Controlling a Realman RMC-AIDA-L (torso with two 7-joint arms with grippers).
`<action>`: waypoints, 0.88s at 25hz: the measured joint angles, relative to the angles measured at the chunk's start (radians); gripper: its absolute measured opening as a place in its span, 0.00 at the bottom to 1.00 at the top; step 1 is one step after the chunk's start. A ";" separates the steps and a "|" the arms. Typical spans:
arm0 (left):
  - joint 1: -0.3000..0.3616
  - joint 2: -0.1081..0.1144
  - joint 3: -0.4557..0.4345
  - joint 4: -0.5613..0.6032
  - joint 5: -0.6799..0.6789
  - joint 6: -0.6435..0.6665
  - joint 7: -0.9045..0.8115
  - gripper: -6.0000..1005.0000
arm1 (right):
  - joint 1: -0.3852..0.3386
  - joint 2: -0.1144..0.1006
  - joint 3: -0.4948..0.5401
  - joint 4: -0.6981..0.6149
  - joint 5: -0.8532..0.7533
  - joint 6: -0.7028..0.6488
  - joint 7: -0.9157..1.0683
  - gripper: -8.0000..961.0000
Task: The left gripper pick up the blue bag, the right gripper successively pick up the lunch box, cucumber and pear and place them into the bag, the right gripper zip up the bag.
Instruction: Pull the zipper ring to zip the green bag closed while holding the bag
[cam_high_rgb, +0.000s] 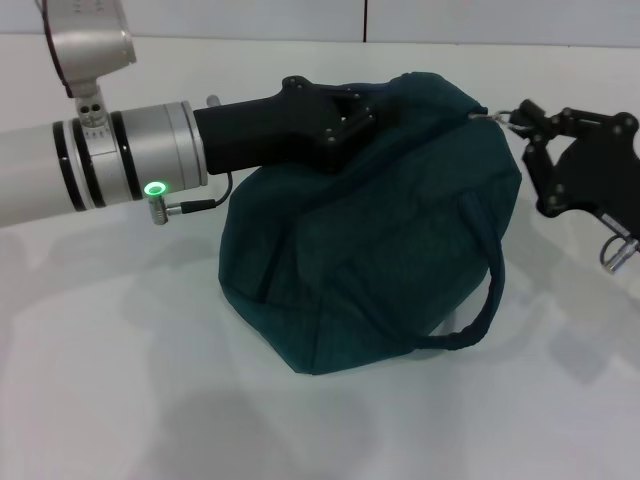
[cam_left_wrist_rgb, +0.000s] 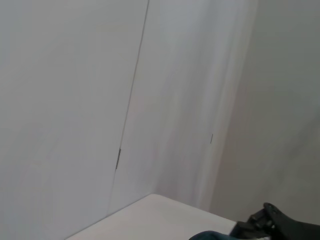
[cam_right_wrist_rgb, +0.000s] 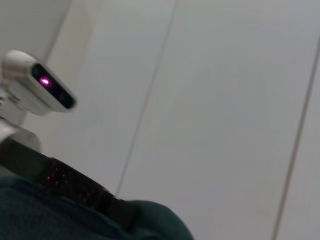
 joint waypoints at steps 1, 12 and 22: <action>0.000 0.000 0.000 0.000 0.000 0.000 0.000 0.06 | 0.000 -0.001 0.000 0.006 0.014 0.004 0.000 0.05; -0.012 0.006 0.007 0.000 0.019 0.053 0.013 0.05 | 0.000 -0.003 0.001 0.057 0.136 0.019 0.011 0.06; -0.023 0.006 0.004 -0.002 0.019 0.061 0.011 0.05 | 0.023 -0.007 -0.011 0.071 0.131 0.075 0.067 0.07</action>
